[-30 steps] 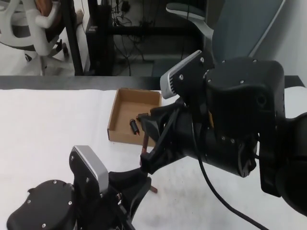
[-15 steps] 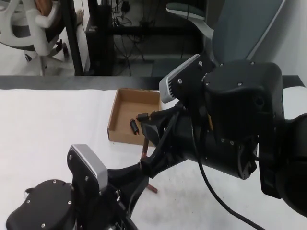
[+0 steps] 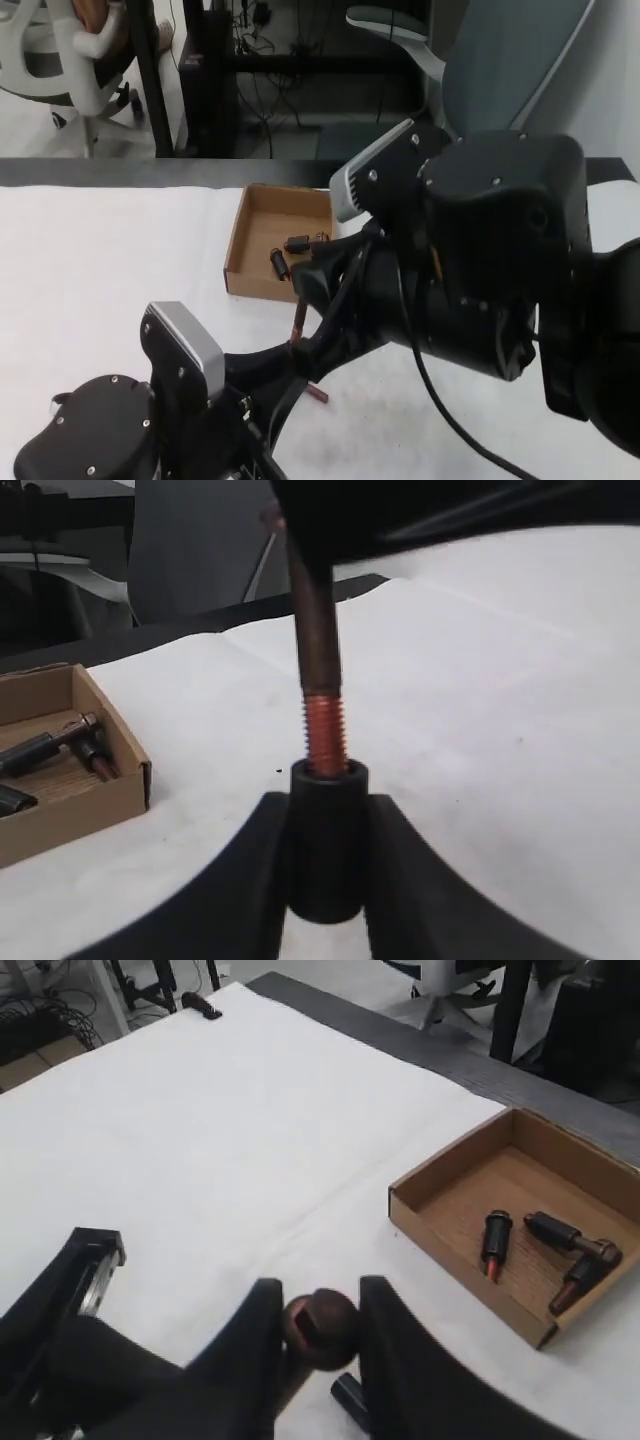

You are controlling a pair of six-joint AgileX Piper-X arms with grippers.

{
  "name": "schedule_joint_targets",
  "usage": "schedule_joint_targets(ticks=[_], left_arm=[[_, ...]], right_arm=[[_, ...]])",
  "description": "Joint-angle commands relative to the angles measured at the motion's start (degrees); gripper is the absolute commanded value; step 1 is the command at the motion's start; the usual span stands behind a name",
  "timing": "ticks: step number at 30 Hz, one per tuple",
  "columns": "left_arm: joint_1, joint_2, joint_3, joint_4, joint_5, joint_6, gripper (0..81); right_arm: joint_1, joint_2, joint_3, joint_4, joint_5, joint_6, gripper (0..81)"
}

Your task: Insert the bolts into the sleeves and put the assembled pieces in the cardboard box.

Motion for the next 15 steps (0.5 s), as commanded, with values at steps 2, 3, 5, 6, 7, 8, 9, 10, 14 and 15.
schedule_joint_targets(ticks=[2, 3, 5, 6, 7, 8, 9, 10, 14, 15], left_arm=[[-0.07, 0.01, -0.83, -2.77, -0.44, -1.12, 1.8], [-0.07, 0.01, -0.83, -2.77, -0.44, -1.42, 1.8], [-0.07, 0.01, -0.83, -2.81, -0.44, -1.97, 1.8], [-0.07, 0.01, -0.83, -2.81, -0.27, -2.14, 1.8], [-0.07, 0.01, -0.83, -2.81, -0.21, -2.36, 1.8], [-0.07, 0.01, -0.83, -2.81, -0.23, -2.36, 1.8], [-0.07, 0.01, -0.83, -2.81, -0.23, -2.36, 1.8], [-0.07, 0.01, -0.83, -2.81, -0.23, -2.36, 1.8], [-0.07, 0.01, -0.83, -2.81, 0.01, -2.35, 1.8], [-0.07, 0.01, -0.83, -2.81, 0.01, -2.35, 1.8]], right_arm=[[2.64, -0.35, -0.28, 1.34, -4.06, 0.99, 0.0], [2.79, -0.35, -0.28, 1.32, -4.24, 1.12, 1.8], [2.87, -0.35, -0.28, 2.25, -4.24, 1.14, 10.6], [2.87, -0.35, -0.28, 2.54, -4.24, 1.29, 18.1], [2.87, -0.35, -0.28, 2.78, -4.24, 1.4, 26.0], [2.87, -0.35, -0.28, 2.81, -4.24, 1.87, 34.4], [2.87, -0.35, -0.28, 2.81, -4.24, 2.66, 43.3], [2.87, -0.35, -0.28, 2.81, -4.24, 2.93, 50.1], [2.87, -2.15, -1.12, 2.41, -2.77, 4.14, 70.0], [2.87, -3.25, -1.44, 2.17, -1.71, 4.14, 70.0]])
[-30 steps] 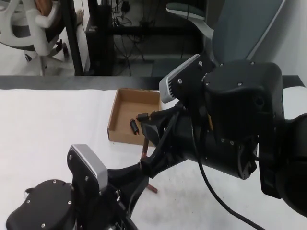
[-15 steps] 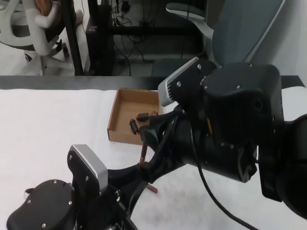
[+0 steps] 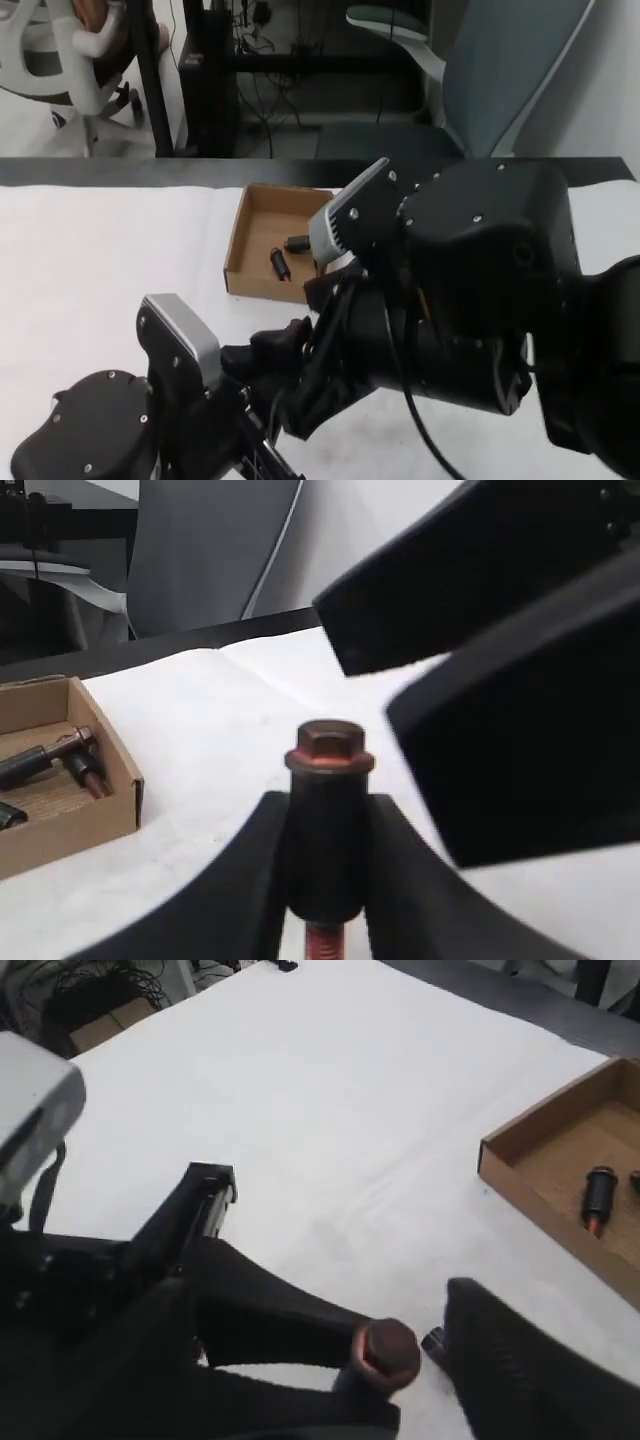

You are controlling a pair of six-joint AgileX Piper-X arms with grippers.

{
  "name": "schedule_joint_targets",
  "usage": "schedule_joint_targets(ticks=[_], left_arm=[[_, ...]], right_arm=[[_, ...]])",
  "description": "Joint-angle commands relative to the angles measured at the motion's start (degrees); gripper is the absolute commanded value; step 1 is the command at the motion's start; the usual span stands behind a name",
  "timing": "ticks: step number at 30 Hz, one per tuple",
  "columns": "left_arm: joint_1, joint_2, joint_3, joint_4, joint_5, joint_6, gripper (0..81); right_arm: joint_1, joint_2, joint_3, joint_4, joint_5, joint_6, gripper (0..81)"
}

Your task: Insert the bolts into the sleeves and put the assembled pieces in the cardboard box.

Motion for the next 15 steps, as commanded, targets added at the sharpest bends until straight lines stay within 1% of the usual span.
schedule_joint_targets(ticks=[1, 2, 4, 6, 7, 8, 10, 11, 13, 14, 15], left_arm=[[-0.07, 0.01, -0.91, -1.23, 0.06, -0.08, 1.8], [-0.07, 0.01, -1.3, -0.14, -0.28, -0.08, 1.8], [1.3, 0.01, -3.48, 3.98, -0.52, -0.08, 1.8], [4.06, 0.07, -7.41, 13.13, -0.36, -0.08, 1.8], [6.04, 0.24, -10.3, 17.61, -0.36, 0.02, 1.8], [8.28, 0.74, -13.5, 24.01, 0.05, 0.54, 1.8], [12.32, 2.61, -19.61, 30.83, 2.14, 2.32, 1.8], [14.44, 4.31, -22.97, 33.11, 3.99, 3.39, 1.8], [17.78, 8.77, -28.78, 35.2, 6.43, 4.04, 1.8], [18.81, 10.85, -31.88, 36.14, 7.02, 4.06, 1.8], [19.95, 13.64, -34.85, 36.92, 7.79, 4.41, 1.8]], right_arm=[[0.06, -3.21, -1.69, -0.74, 2.51, 0.49, 70.0], [0.06, -4.78, -2.27, -0.51, 4.72, 0.4, 70.0], [0.06, -8.37, -3.49, 0.4, 10.28, 0.23, 70.0], [0.06, -12.58, -4.51, 3.1, 14.03, -0.7, 70.0], [-0.22, -14.43, -4.59, 5.07, 14.6, -1.16, 70.0], [-0.43, -15.99, -4.58, 7.52, 14.81, -0.78, 70.0], [-0.44, -17.53, -4.58, 13.04, 14.36, -2.26, 70.0], [-0.44, -17.59, -4.58, 15.87, 13.44, -3.85, 70.0], [-0.44, -16.64, -4.13, 19.67, 9.46, -7.53, 70.0], [-0.44, -15.89, -4.1, 21.34, 7.86, -9.91, 65.9], [-0.44, -14.86, -4.12, 22.43, 6.84, -10.92, 60.2]])
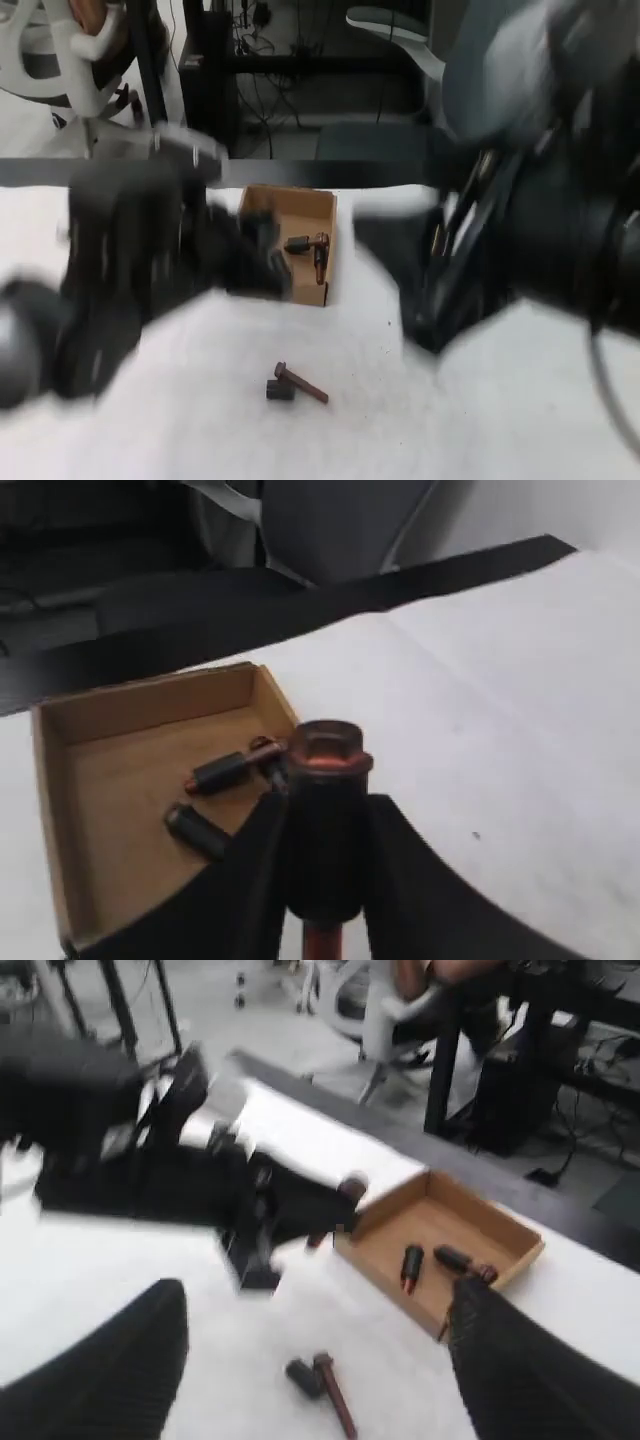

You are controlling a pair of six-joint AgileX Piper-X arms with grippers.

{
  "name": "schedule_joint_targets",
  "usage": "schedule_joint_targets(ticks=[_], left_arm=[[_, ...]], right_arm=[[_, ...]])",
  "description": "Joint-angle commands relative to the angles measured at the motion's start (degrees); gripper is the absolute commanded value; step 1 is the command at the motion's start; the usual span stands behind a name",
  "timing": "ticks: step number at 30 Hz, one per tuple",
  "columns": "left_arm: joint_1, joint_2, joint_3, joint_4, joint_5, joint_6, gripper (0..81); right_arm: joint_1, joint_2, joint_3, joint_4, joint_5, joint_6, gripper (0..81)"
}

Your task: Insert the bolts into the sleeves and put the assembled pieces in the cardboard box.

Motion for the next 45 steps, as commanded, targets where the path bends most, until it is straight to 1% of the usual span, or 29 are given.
schedule_joint_targets(ticks=[1, 2, 5, 8, 9, 10, 12, 13, 14, 18, 21, 25, 29, 30, 33, 35, 39, 45], left_arm=[[3.23, 6.77, -8.51, 3.5, 2.72, 1.49, 1.8], [3.89, 9.15, -11.24, 4.43, 3.19, 2.1, 1.8], [4.81, 17.61, -18.15, 8.47, 3.61, 4.51, 1.8], [4.84, 24.64, -24.26, 11.68, 4.38, 5.41, 0.7], [4.84, 26.73, -25.91, 12.21, 5.94, 6.03, 5.7], [4.84, 28.6, -26.92, 12.25, 7.43, 6.07, 13.7], [4.84, 30.89, -28.69, 12.24, 11.71, 6.08, 37.1], [4.84, 31.57, -29.22, 12.11, 12.54, 6.08, 55.6], [4.84, 31.64, -29.43, 12.11, 12.26, 5.32, 70.0], [6.22, 29.36, -29.42, 13.73, 9.43, 1.79, 70.0], [9.0, 25.95, -29.42, 18.34, 9.55, 1.79, 70.0], [14.47, 21.15, -29.42, 25.51, 9.55, 1.79, 70.0], [19.79, 17.98, -29.42, 29.47, 10.92, 1.79, 70.0], [20.79, 17.55, -29.42, 29.81, 12.13, 1.79, 70.0], [23.74, 16.26, -29.29, 30.13, 16.44, -0.19, 70.0], [24.99, 15.67, -29.3, 30.13, 19.17, -0.34, 70.0], [26.28, 15.42, -29.3, 31.27, 22.12, -0.08, 70.0], [26.31, 15.42, -28.14, 31.8, 22.4, 1.79, 70.0]], right_arm=[[-0.17, 3.28, 0.43, 5.92, -5.08, -5.23, 56.3], [-0.17, 4.19, 0.43, 6.53, -5.93, -6.6, 53.2], [-0.98, 8.4, 0.43, 5.66, -10.35, -11.61, 53.5], [-2.75, 14.04, 0.43, 1.47, -14.86, -18.33, 53.5], [-3.34, 16.41, 0.29, 0.32, -15.78, -19.61, 53.5], [-3.97, 18.33, 0.22, -0.88, -16.97, -21.02, 53.5], [-4.93, 23.17, -0.1, -2.59, -18.02, -23.86, 53.5], [-5.27, 25.5, -0.4, -3.12, -18.43, -26.18, 53.5], [-5.44, 27.74, -0.68, -3.6, -18.97, -27.92, 53.5], [-5.42, 35.38, -2.47, -5.61, -19.93, -34.67, 53.5], [-5.32, 39.83, -5.06, -5.67, -20.08, -38.49, 53.5], [-5.32, 44.21, -8.51, -5.67, -20.42, -43.79, 53.5], [-5.32, 47.85, -11.7, -5.67, -20.45, -45.73, 52.9], [-5.32, 48.93, -12.57, -5.67, -20.45, -45.82, 50.5], [-5.43, 52.09, -14.7, -5.78, -18.69, -47.89, 36.8], [-5.43, 53.62, -15.49, -5.8, -17.39, -48.21, 32.9], [-5.43, 55.53, -15.94, -3.57, -12.98, -48.81, 32.9], [-5.43, 55.78, -16.47, -3.21, -11.88, -49.25, 32.9]])
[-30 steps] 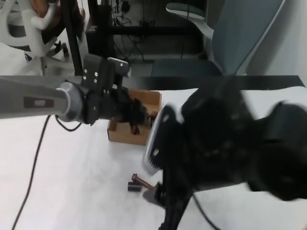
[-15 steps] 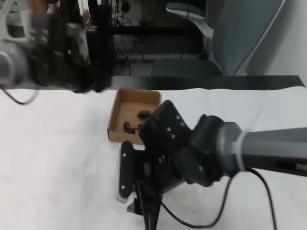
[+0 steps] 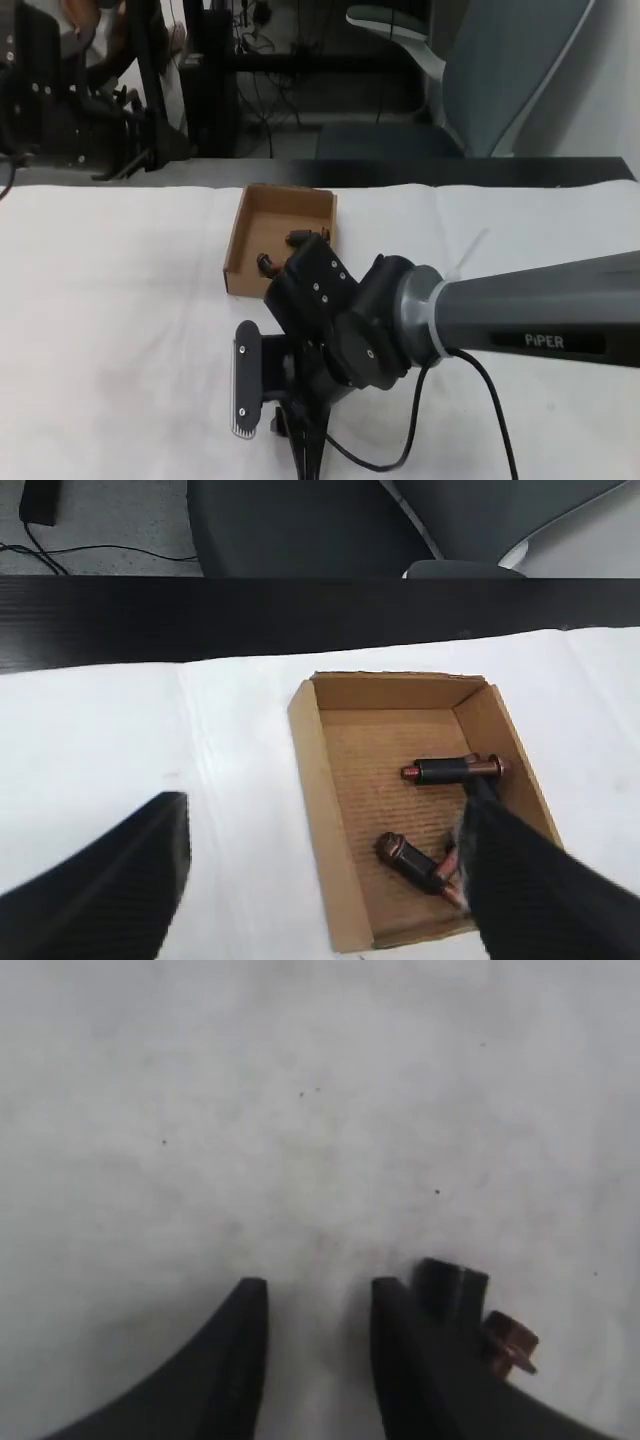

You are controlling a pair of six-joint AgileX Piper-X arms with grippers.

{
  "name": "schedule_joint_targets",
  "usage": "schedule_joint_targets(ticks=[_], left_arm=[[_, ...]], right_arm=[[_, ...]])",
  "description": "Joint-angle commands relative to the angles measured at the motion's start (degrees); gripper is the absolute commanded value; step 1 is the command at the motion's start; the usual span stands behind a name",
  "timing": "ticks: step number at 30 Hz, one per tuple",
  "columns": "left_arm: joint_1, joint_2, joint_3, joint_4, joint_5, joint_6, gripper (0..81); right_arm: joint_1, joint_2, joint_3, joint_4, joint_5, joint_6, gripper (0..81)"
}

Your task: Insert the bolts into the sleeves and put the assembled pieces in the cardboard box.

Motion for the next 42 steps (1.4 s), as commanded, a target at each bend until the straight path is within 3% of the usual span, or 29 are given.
schedule_joint_targets(ticks=[1, 16, 27, 29, 31, 38, 42], left_arm=[[0.14, -0.85, 1.1, 0.11, 0.97, 0.97, 70.0], [0.01, -0.85, 1.28, 0.22, 1.83, 0.97, 70.0], [-0.09, -0.85, 2.33, 0.03, 1.81, 0.97, 70.0], [-0.09, -0.85, 3.37, -1.59, 1.81, 0.97, 70.0], [-0.26, -0.85, 4.31, -2.26, 1.81, 0.97, 70.0], [-3.01, -0.85, 5.28, 1.85, 4.32, -0.64, 70.0], [-9.88, -0.85, 5.28, 9.1, 5.34, -7.3, 70.0]], right_arm=[[-0.34, -0.08, -1.33, 0.09, 1.39, -0.88, 32.9], [-2.61, 1.08, -5.54, 2.26, 4.58, -0.18, 32.9], [-2.76, 4.51, -10.57, 10.64, 4.6, -2.13, 32.9], [-2.76, 4.51, -11.56, 13.25, 4.6, -3.1, 25.9], [-2.76, 4.51, -12.08, 14.59, 5.08, -2.87, 0.4], [-3.06, -0.9, -12.8, 12.91, 4.74, 8.76, 0.6], [-4.34, -7.01, -11.75, 13.29, 10.67, 17.0, 0.6]])
